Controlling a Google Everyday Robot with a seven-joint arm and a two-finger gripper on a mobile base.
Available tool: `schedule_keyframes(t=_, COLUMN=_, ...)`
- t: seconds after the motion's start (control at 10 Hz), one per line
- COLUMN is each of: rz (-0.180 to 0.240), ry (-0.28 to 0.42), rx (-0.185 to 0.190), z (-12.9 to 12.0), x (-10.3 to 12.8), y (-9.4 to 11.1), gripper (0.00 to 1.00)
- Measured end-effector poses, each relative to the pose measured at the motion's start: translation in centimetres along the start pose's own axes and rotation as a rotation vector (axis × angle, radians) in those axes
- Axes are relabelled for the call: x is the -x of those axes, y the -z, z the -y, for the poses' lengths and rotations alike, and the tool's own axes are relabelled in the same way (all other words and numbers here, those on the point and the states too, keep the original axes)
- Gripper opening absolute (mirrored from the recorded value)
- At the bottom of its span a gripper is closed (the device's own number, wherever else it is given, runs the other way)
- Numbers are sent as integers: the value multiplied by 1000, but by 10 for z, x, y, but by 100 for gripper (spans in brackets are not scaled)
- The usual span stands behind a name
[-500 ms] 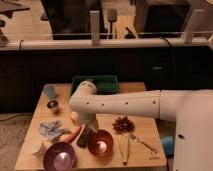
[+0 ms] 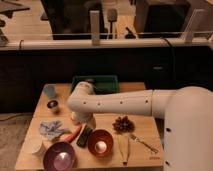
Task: Place eraser in purple bowl
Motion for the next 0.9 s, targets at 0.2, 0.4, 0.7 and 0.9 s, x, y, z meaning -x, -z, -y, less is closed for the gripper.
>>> schedule_keyframes(t=0.2, rz=16, ry=7, rx=8, z=-1, x=-5, y=-17, gripper=73)
schedule_keyframes(t=0.4, rz=34, ry=11, rx=9, z=-5, x=-9, y=-37, gripper=76)
schedule_keyframes(t=0.7, rz=70, ry=12, rx=9, z=-14, x=-9, y=-59, gripper=77)
schedule_keyframes(t=0.9, rz=93, ry=5, rx=13, z=-19, x=-7, y=-72, gripper=62)
